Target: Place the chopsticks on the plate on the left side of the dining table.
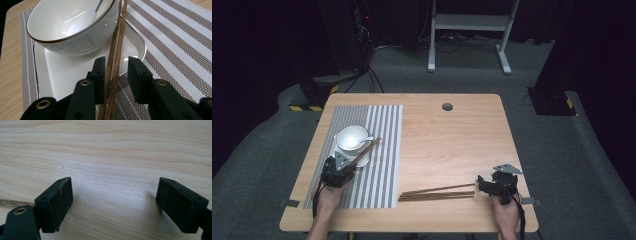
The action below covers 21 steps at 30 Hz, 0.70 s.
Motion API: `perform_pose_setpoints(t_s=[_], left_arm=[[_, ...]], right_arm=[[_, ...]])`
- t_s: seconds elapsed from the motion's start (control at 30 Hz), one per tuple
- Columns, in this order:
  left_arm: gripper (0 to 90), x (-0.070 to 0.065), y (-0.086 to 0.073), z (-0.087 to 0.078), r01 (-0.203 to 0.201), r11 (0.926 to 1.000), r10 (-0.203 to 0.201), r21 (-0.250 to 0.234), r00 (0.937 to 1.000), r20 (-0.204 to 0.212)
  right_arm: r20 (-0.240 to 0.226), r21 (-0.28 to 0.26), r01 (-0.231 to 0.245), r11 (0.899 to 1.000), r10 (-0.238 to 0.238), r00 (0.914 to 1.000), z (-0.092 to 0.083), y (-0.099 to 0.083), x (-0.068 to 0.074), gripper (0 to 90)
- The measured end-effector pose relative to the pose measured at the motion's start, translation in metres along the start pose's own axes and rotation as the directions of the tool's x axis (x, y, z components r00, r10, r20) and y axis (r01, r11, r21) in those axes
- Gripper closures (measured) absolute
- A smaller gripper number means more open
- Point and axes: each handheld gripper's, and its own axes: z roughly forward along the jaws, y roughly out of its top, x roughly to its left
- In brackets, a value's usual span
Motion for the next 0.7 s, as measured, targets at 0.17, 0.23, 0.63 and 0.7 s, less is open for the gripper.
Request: perform_pose_setpoints(t_s=[0.17,0.23,0.63,0.7], left_arm=[[66.4,-0.0002,-0.0021,0.0007,0.009,1.0,-0.009,0.003,0.9999,0.004],[66.4,-0.0008,-0.0023,0.0009,0.01,1.0,-0.01,0.001,1.0,0.002],[66.1,0.0018,-0.0041,0.0032,0.027,0.9996,-0.027,0.001,0.9996,-0.005],[66.0,0.0029,-0.0046,0.0036,0.034,0.9994,-0.034,0.0,0.9994,-0.008]], right_arm=[[0.0,0.0,0.0,1.0,0.0,1.0,0.0,0.0,0.0,13.8],[0.0,0.0,0.0,1.0,0.0,1.0,0.0,0.0,0.0,13.8],[0.0,0.0,0.0,1.0,0.0,1.0,0.0,0.0,0.0,13.8],[0.0,0.0,0.0,1.0,0.0,1.0,0.0,0.0,0.0,13.7]])
